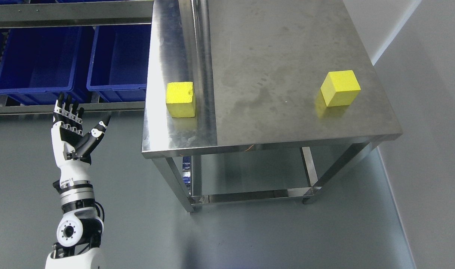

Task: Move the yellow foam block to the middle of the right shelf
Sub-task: 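Raise the open left hand toward the nearer yellow foam cube, then reach the left hand around the yellow cube at the table edge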

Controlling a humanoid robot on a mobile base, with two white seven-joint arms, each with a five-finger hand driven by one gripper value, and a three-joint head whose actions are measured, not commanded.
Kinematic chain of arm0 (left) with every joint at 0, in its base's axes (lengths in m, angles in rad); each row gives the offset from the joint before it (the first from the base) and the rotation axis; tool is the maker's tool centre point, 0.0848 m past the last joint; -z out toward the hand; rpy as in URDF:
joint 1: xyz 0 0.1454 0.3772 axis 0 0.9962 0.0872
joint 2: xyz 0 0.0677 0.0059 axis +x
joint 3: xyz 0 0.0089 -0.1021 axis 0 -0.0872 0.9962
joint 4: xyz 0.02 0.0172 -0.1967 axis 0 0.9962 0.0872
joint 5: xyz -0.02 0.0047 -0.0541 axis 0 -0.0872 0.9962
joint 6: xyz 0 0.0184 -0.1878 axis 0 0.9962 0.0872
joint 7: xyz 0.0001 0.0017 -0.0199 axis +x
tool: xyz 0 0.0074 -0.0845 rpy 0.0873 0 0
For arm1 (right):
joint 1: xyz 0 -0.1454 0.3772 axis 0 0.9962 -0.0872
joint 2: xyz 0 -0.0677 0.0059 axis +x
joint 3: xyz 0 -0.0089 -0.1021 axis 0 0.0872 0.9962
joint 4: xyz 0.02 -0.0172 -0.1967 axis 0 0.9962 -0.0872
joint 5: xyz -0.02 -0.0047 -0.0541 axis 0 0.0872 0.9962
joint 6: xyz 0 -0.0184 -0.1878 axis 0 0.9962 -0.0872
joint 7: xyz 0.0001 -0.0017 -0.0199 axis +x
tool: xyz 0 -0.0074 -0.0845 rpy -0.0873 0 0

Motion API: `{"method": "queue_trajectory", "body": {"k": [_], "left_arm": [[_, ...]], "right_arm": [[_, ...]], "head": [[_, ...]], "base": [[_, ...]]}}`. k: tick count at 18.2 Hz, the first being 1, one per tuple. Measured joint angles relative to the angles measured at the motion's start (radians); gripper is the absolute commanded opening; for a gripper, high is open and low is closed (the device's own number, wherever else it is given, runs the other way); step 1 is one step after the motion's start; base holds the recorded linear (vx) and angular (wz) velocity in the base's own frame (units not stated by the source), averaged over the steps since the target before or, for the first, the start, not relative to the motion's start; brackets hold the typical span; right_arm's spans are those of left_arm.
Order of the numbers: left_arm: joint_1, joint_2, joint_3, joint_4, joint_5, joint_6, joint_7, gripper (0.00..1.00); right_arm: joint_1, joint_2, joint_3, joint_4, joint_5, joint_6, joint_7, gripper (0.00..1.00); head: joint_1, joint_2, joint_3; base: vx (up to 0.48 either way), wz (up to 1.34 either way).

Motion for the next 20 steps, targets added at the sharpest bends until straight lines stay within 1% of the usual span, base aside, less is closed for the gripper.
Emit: {"method": "queue_trajectory", "body": {"k": [8,10,13,15,17,20], "left_arm": [[-0.019,0.0,0.0,-0.01,0.0,0.006,-0.001,1.0],[-0.036,0.0,0.0,-0.014,0.0,0.024,-0.005,1.0],[-0.09,0.0,0.0,-0.017,0.0,0.126,-0.042,1.0],[-0.149,0.0,-0.002,-0.02,0.001,0.195,-0.096,1.0],[-0.192,0.0,-0.01,-0.021,0.002,0.229,-0.145,1.0],[-0.231,0.0,-0.031,-0.024,0.002,0.255,-0.237,1.0]], "right_arm": [[0.0,0.0,0.0,0.0,0.0,0.0,0.0,1.0],[0.0,0.0,0.0,0.0,0.0,0.0,0.0,1.0],[0.0,0.0,0.0,0.0,0.0,0.001,0.0,1.0],[0.0,0.0,0.0,0.0,0.0,0.001,0.0,1.0],[0.0,0.0,0.0,0.0,0.0,0.001,0.0,1.0],[0.0,0.0,0.0,0.0,0.0,0.001,0.0,1.0]], "head": [[0.0,0.0,0.0],[0.0,0.0,0.0],[0.0,0.0,0.0],[0.0,0.0,0.0],[0.0,0.0,0.0],[0.0,0.0,0.0]], "base": [[0.0,0.0],[0.0,0.0],[0.0,0.0],[0.0,0.0],[0.0,0.0],[0.0,0.0]]}}
